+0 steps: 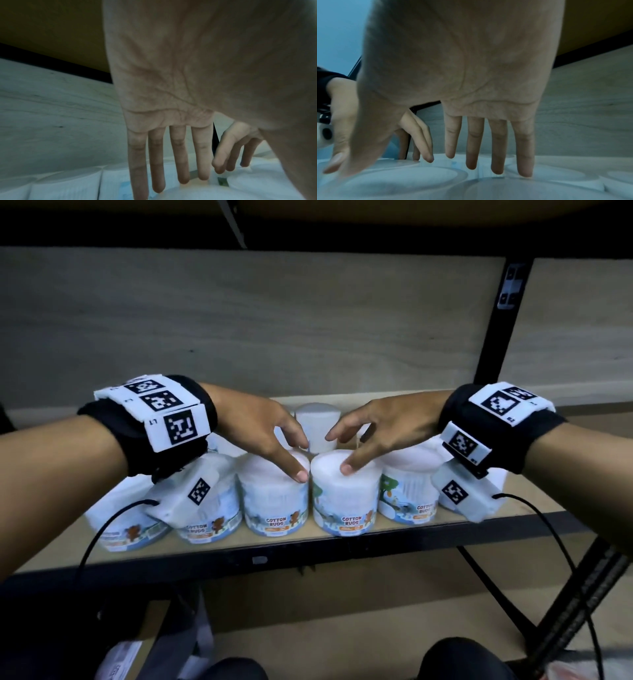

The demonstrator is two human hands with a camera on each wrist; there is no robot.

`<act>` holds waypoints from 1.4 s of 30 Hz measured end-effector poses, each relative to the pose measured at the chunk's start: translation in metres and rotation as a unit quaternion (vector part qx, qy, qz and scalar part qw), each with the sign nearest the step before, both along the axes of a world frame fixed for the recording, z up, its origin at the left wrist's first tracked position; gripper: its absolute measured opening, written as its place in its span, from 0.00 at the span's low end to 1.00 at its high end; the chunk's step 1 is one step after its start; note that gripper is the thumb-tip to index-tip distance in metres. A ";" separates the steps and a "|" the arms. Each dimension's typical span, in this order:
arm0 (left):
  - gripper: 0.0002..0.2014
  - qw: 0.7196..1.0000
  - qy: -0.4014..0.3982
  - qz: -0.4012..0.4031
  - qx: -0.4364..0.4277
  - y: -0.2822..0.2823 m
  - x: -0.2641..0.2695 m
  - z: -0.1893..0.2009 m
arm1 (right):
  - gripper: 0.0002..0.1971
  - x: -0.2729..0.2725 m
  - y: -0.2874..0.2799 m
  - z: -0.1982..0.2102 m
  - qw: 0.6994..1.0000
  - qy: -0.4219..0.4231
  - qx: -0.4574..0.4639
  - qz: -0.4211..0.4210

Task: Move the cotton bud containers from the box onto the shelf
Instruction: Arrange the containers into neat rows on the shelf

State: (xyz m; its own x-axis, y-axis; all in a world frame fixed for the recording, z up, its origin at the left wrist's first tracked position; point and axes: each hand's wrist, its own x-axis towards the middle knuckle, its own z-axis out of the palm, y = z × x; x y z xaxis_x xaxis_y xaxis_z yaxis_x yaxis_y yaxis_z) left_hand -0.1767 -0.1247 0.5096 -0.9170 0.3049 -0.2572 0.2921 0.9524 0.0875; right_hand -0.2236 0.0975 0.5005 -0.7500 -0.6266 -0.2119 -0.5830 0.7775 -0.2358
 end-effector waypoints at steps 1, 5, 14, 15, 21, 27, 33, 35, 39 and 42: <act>0.36 1.000 -0.004 0.001 0.000 -0.002 0.001 -0.001 | 0.39 0.002 0.000 0.000 1.000 -0.005 0.008 -0.002; 0.32 1.000 -0.017 0.004 0.007 -0.009 0.005 -0.001 | 0.40 0.006 -0.002 0.000 1.000 -0.012 0.023 -0.005; 0.32 1.000 -0.013 0.004 0.010 -0.008 0.005 -0.004 | 0.41 0.010 -0.009 -0.001 0.999 -0.004 0.044 -0.004; 0.32 1.000 -0.013 0.004 0.012 -0.009 0.005 -0.004 | 0.40 0.010 -0.009 -0.001 0.999 -0.005 0.046 -0.005; 0.33 1.000 -0.013 0.007 0.020 -0.010 0.005 -0.003 | 0.39 0.006 -0.013 0.001 0.998 -0.008 0.061 -0.005; 0.28 0.999 0.010 0.005 0.039 -0.012 -0.006 0.010 | 0.34 -0.018 -0.026 0.019 0.999 -0.023 -0.003 -0.049; 0.30 0.997 0.068 0.019 -0.038 -0.029 -0.051 0.029 | 0.27 -0.064 -0.060 0.042 0.990 0.009 0.010 -0.138; 0.31 0.994 0.096 0.026 -0.049 -0.035 -0.070 0.031 | 0.30 -0.075 -0.074 0.045 0.988 0.029 0.027 -0.151; 0.35 0.991 0.095 0.042 -0.080 -0.042 -0.105 0.025 | 0.35 -0.094 -0.098 0.038 0.984 0.062 0.063 -0.156; 0.38 0.992 0.090 0.054 -0.077 -0.044 -0.126 0.015 | 0.36 -0.100 -0.112 0.031 0.976 0.099 0.106 -0.161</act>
State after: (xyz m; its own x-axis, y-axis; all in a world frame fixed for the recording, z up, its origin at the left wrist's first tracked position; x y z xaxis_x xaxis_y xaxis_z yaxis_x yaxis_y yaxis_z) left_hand -0.3022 -0.1689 0.5247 -0.9772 0.1728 -0.1230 0.1860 0.9770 -0.1047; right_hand -0.3231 -0.0148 0.5317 -0.9401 -0.3104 -0.1412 -0.3190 0.9468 0.0424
